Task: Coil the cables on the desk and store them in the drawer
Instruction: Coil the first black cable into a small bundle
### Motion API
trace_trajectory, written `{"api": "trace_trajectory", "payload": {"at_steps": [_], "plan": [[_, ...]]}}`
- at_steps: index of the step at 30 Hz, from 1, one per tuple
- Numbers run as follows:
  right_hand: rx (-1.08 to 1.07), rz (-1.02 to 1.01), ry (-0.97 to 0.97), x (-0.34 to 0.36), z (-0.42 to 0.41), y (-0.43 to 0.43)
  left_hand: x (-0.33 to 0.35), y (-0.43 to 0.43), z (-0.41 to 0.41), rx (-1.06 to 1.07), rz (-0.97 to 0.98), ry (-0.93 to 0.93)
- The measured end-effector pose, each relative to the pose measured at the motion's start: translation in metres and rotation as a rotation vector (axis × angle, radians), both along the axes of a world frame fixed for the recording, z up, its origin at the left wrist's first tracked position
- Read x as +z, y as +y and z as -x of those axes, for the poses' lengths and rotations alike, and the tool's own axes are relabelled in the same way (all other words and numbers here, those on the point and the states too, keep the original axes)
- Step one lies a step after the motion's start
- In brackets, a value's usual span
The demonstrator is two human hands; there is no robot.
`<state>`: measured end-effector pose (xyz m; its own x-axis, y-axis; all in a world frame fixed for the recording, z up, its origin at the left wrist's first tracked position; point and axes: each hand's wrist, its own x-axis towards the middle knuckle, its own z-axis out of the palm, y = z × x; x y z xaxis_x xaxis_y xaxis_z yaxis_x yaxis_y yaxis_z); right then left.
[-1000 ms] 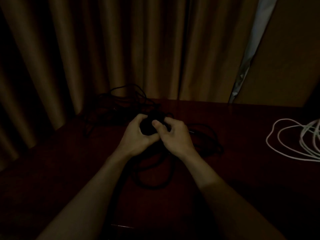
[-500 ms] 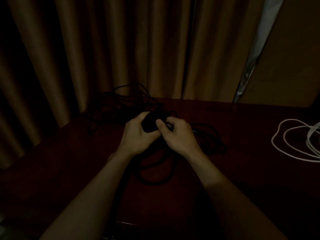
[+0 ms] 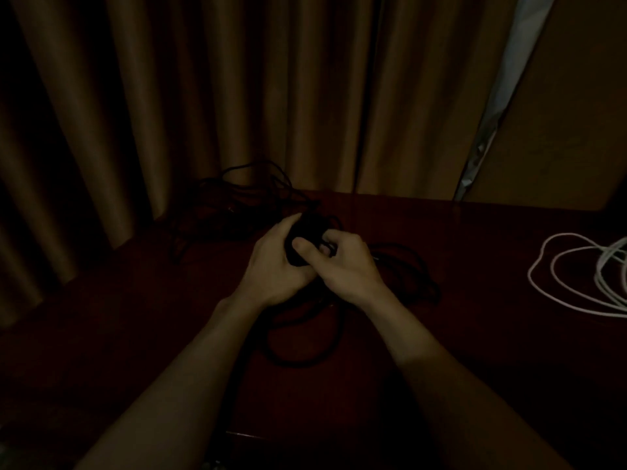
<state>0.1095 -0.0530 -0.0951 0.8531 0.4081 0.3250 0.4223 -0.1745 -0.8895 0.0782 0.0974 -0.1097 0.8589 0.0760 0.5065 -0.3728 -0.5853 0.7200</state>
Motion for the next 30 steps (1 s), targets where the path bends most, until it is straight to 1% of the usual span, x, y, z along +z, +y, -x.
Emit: {"api": "trace_trajectory", "payload": {"at_steps": [2, 4, 7, 9, 12, 15, 17, 19, 21, 23, 27, 30], "plan": [[0.022, 0.027, -0.004, -0.001, -0.003, -0.003, -0.001, 0.004, -0.001, -0.115, 0.166, 0.126], [0.037, 0.045, -0.006, -0.001, -0.003, -0.004, -0.002, 0.005, -0.002, -0.148, 0.261, 0.147], [0.016, 0.091, -0.050, 0.000, -0.003, -0.005, -0.002, 0.008, -0.004, -0.136, 0.326, 0.163], [-0.012, 0.149, -0.101, 0.000, -0.004, -0.007, -0.002, 0.009, -0.003, -0.133, 0.318, 0.177], [-0.048, 0.219, -0.113, 0.001, -0.002, -0.009, -0.001, 0.010, -0.002, -0.123, 0.237, 0.161], [-0.129, 0.282, -0.123, 0.000, -0.004, -0.006, -0.001, 0.008, 0.000, -0.092, 0.208, 0.131], [-0.180, 0.353, -0.124, 0.001, -0.005, -0.004, -0.001, 0.007, 0.001, -0.019, 0.144, 0.072], [-0.185, 0.384, -0.135, 0.003, -0.005, -0.003, 0.001, 0.004, 0.002, 0.101, 0.098, 0.005], [-0.172, 0.371, -0.121, 0.005, -0.005, -0.002, 0.003, 0.000, 0.002, 0.191, 0.106, -0.034], [-0.175, 0.387, -0.115, 0.006, -0.006, -0.001, 0.004, -0.001, 0.002, 0.224, 0.114, -0.047], [-0.239, 0.557, -0.095, 0.012, -0.006, 0.000, 0.008, 0.002, 0.005, 0.200, 0.130, -0.038], [-0.252, 0.594, -0.078, 0.012, -0.009, -0.002, 0.008, 0.002, 0.007, 0.094, 0.144, 0.029]]}}
